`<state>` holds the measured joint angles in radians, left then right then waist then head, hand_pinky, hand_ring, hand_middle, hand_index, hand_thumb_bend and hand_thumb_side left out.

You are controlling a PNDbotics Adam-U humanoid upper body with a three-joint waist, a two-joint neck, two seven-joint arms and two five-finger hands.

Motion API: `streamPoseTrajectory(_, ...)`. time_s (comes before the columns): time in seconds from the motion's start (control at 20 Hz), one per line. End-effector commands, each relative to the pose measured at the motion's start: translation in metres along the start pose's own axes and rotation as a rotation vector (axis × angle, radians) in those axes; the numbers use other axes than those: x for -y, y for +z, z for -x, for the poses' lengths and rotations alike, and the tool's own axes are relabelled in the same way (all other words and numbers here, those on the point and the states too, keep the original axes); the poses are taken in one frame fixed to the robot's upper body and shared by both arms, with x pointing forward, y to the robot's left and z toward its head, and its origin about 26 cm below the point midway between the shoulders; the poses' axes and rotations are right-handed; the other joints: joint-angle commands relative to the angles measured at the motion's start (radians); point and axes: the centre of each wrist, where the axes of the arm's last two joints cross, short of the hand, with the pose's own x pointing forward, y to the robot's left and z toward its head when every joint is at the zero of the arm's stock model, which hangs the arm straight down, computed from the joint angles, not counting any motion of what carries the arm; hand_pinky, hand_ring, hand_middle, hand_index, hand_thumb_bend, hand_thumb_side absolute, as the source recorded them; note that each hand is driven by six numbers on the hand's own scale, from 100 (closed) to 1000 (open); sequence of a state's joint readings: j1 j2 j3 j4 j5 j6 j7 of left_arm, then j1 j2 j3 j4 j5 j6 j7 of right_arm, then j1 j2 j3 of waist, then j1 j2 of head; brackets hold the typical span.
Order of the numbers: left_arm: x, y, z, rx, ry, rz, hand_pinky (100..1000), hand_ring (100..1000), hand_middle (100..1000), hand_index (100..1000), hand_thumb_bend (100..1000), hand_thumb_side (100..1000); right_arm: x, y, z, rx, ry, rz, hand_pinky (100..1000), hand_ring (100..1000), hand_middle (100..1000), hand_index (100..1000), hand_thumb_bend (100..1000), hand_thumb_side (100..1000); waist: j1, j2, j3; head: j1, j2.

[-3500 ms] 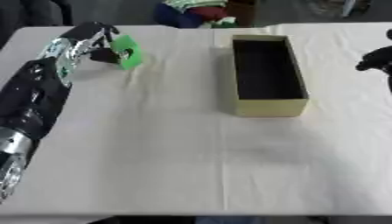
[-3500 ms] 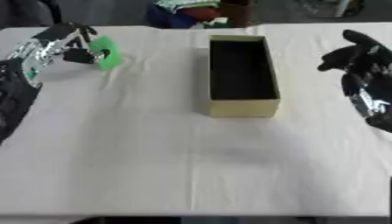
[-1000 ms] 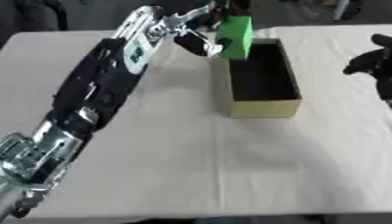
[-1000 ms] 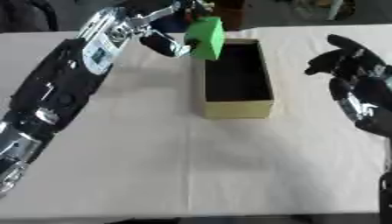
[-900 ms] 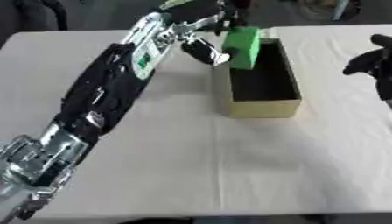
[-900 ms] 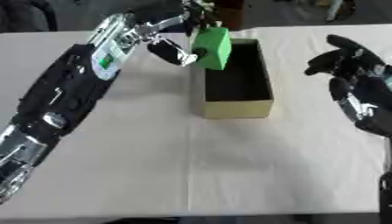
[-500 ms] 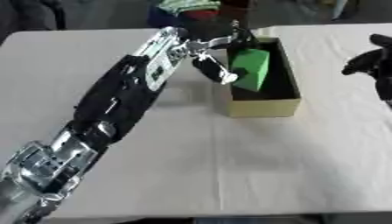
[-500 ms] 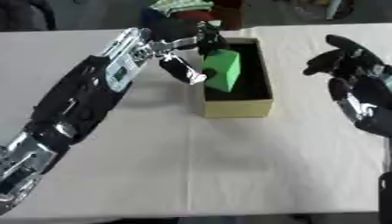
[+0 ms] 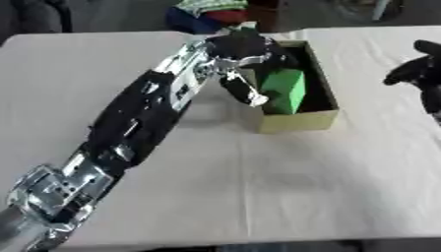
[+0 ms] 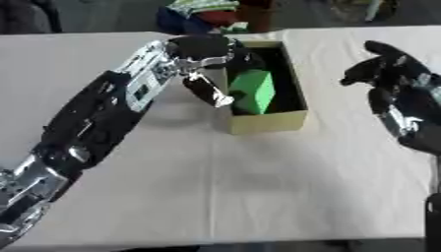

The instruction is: Pick up objects on the table and place them in the box.

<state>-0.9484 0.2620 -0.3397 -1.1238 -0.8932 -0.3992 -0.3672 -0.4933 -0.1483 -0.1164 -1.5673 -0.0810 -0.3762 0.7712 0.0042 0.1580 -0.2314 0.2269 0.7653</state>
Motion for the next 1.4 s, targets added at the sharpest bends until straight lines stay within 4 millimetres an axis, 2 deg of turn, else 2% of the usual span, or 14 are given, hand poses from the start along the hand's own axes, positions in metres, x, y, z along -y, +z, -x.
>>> streamPoseTrajectory(0.05,-0.016,0.005,0.004,-0.032,-0.037,-0.057,721,684,776,925,210,670,0.007,-0.005,-0.006,0.026,0.034,-0.016,840,726,708,973,100,465,-0.004,-0.016,0.002,-0.001,0.005)
streamPoseTrajectory(0.1,-0.017,0.006,0.005,-0.041,-0.040,-0.062,721,684,776,925,210,670,0.007,-0.005,-0.006,0.026,0.034,-0.016,840,726,708,973,100,465,-0.004,-0.016,0.003,-0.001,0.005)
streamPoseTrajectory(0.15,-0.017,0.007,0.006,-0.050,-0.040,-0.065,738,705,807,932,225,742,0.007,-0.005,-0.006,0.026,0.034,-0.016,840,726,708,973,100,465,-0.005,-0.017,0.004,-0.001,0.005)
streamPoseTrajectory(0.4,-0.019,0.011,0.009,-0.082,-0.040,-0.076,762,732,847,938,227,763,0.007,-0.004,-0.006,0.025,0.035,-0.016,840,726,707,973,100,464,-0.006,-0.018,0.007,-0.001,0.005)
streamPoseTrajectory(0.5,-0.021,0.013,0.010,-0.083,-0.027,-0.099,756,720,833,934,186,717,0.007,-0.004,-0.006,0.023,0.036,-0.014,840,726,707,973,100,464,-0.007,-0.018,0.010,-0.003,0.005)
streamPoseTrajectory(0.55,-0.023,0.015,0.010,-0.081,-0.020,-0.118,747,702,810,925,115,629,0.007,-0.003,-0.006,0.022,0.037,-0.012,840,726,707,972,100,464,-0.007,-0.019,0.012,-0.005,0.005)
streamPoseTrajectory(0.75,-0.041,0.031,0.009,-0.052,0.040,-0.237,722,650,741,900,100,539,0.009,0.000,-0.005,0.014,0.041,0.000,840,726,707,972,100,463,-0.011,-0.020,0.029,-0.017,0.005)
streamPoseTrajectory(0.9,-0.057,0.051,0.001,-0.003,0.128,-0.357,704,617,691,883,100,545,0.010,0.002,-0.006,0.008,0.046,0.012,840,727,708,973,100,463,-0.014,-0.021,0.046,-0.026,0.005)
streamPoseTrajectory(1.0,-0.067,0.063,-0.006,0.020,0.189,-0.406,704,617,691,883,100,545,0.010,0.002,-0.006,0.007,0.048,0.016,840,727,708,973,100,463,-0.015,-0.021,0.051,-0.030,0.005)
streamPoseTrajectory(1.05,-0.071,0.067,-0.009,0.028,0.213,-0.421,689,591,646,867,100,568,0.011,0.003,-0.006,0.006,0.050,0.018,840,728,710,976,100,457,-0.015,-0.021,0.053,-0.032,0.005)
streamPoseTrajectory(1.25,-0.083,0.117,-0.027,0.122,0.412,-0.635,668,567,611,852,100,572,0.014,0.007,-0.007,-0.010,0.076,0.032,840,729,711,978,100,454,-0.015,-0.019,0.079,-0.049,0.005)
streamPoseTrajectory(1.4,-0.078,0.155,-0.040,0.180,0.530,-0.745,660,558,599,844,100,581,0.016,0.008,-0.009,-0.014,0.089,0.043,840,729,711,982,100,455,-0.015,-0.017,0.088,-0.068,0.005)
